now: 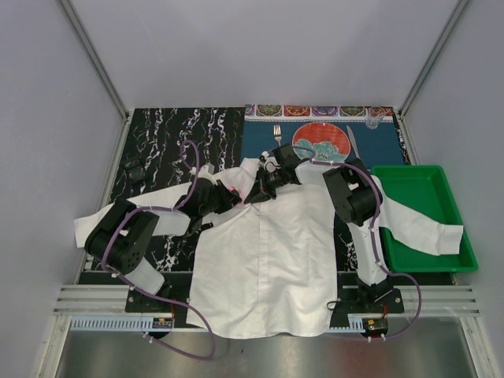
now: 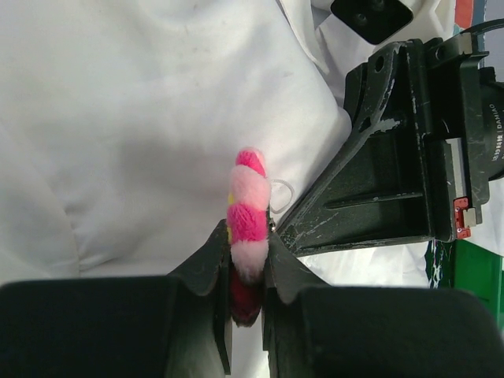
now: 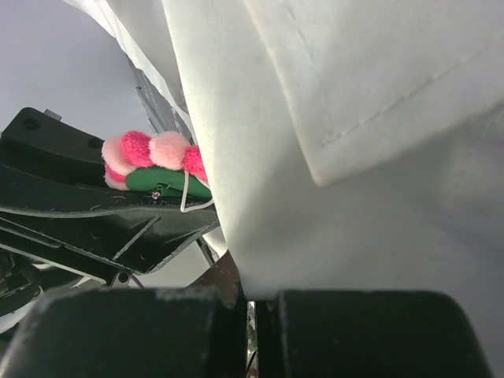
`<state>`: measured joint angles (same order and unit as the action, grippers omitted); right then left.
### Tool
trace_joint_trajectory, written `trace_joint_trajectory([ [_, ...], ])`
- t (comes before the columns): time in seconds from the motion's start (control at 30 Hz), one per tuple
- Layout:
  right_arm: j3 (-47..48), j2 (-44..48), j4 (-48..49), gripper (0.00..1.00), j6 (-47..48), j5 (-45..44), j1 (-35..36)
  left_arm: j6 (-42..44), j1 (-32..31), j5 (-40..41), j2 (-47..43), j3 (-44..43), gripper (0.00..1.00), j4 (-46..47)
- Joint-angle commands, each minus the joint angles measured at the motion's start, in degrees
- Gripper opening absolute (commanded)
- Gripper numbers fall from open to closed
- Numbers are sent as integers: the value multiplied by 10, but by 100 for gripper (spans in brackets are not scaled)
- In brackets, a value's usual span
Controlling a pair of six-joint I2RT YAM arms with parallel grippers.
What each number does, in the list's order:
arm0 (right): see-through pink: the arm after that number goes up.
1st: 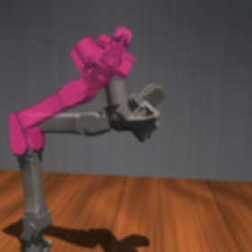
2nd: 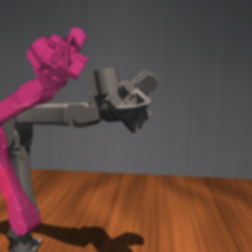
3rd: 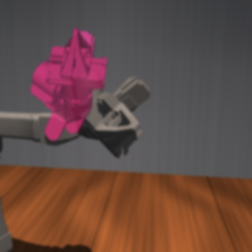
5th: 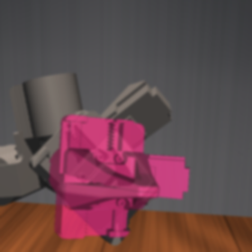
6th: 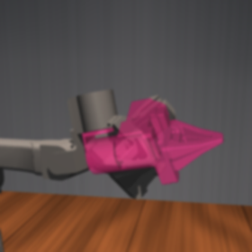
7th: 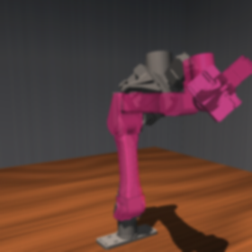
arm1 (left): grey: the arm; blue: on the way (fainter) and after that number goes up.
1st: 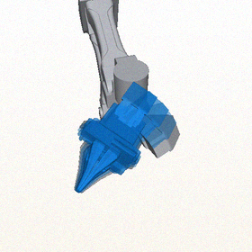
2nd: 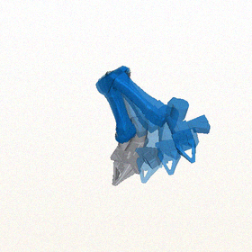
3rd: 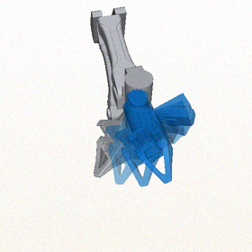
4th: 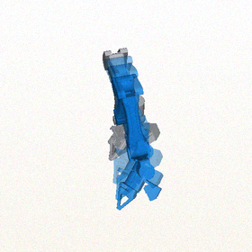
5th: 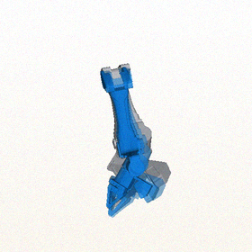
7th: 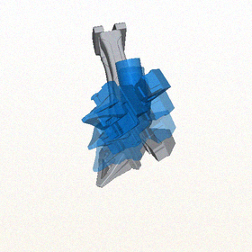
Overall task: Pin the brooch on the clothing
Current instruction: Pin the brooch to the clothes.
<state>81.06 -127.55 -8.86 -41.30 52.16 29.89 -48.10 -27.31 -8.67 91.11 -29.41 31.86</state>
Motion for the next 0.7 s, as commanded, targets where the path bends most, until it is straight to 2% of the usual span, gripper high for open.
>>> trace_joint_trajectory([
  [0.0,25,-4,48,0,-15,1,10,-23,-14,-66,-16,-4,0,85],
  [0.67,19,-2,65,0,-34,17,10,-31,-24,-62,-7,2,0,95],
])
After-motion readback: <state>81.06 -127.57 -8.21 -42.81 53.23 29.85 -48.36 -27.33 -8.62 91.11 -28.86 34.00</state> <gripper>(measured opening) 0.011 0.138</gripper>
